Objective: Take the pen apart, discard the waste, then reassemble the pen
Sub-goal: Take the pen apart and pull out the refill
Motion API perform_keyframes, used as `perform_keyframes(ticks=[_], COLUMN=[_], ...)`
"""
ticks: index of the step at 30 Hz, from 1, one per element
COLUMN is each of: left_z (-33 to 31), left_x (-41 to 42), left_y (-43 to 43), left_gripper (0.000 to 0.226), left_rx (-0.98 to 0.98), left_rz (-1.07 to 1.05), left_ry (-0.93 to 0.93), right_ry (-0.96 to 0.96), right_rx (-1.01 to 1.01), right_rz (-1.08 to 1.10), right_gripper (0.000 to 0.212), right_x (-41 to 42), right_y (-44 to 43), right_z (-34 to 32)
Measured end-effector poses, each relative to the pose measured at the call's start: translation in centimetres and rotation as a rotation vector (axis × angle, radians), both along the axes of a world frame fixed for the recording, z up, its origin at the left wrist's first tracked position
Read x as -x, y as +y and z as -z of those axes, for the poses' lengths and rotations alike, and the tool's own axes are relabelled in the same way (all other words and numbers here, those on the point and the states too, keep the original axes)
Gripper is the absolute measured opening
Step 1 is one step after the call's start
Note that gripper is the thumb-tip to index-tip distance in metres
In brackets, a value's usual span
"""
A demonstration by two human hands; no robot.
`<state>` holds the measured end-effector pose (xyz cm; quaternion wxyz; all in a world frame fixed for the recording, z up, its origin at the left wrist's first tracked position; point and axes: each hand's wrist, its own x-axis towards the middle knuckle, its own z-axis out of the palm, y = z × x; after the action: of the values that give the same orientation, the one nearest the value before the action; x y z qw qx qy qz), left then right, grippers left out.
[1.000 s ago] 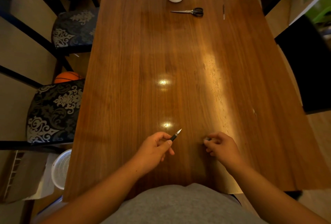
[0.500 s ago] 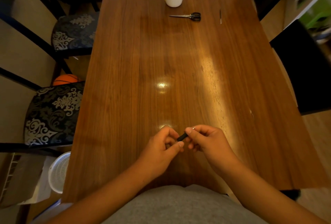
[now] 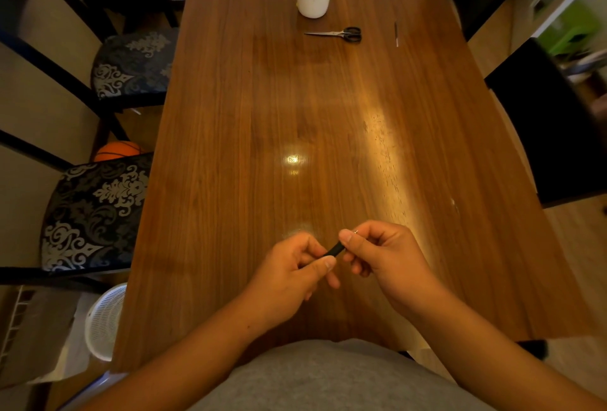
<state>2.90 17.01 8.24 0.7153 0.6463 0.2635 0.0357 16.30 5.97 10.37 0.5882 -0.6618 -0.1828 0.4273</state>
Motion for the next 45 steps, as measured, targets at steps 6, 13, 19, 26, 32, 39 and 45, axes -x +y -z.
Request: perform_keyframes(ticks=[6, 13, 19, 26, 32, 39, 45], left_z=[-0.5, -0.1, -0.1, -0.2, -0.1, -0.1, 0.3], left_x=[0.5, 0.2, 0.5, 0.6, 0.9, 0.8, 0.9], left_y=[0.6, 0.8, 1.1, 1.5, 1.5, 1.8, 1.9], left_gripper=[0.015, 0.005, 0.009, 0.005, 0.005, 0.004, 0.003], left_rx=[0.399, -0.228, -0.429, -0.059, -0.222, -0.268, -0.388], left_rz=[0.108, 0.065, 0.097, 0.154, 0.098, 0.123, 0.141], left_ry=[0.006, 0.024, 0.038, 0.028, 0.056, 0.056, 0.055], right_ry=[0.02, -0.092, -0.283, -0.328, -0.403, -0.449, -0.415], right_rx=[-0.045, -0.01, 0.078, 0.03, 0.091, 0.101, 0.093], right_rz=[-0.09, -0.146, -0.196, -0.324, -0.301, -0.344, -0.331], right_gripper=[0.023, 0.031, 0.032, 0.005, 0.024, 0.007, 0.017], right_x=[-0.3, -1.3, -1.6, -1.8, -1.9, -2.1, -1.9], right_y=[-0.3, -0.5, -0.4, -1.0, -1.1, -1.2, -1.6], right_z=[-0.3, -0.7, -0.6, -0.1, 0.1, 0.1, 0.6])
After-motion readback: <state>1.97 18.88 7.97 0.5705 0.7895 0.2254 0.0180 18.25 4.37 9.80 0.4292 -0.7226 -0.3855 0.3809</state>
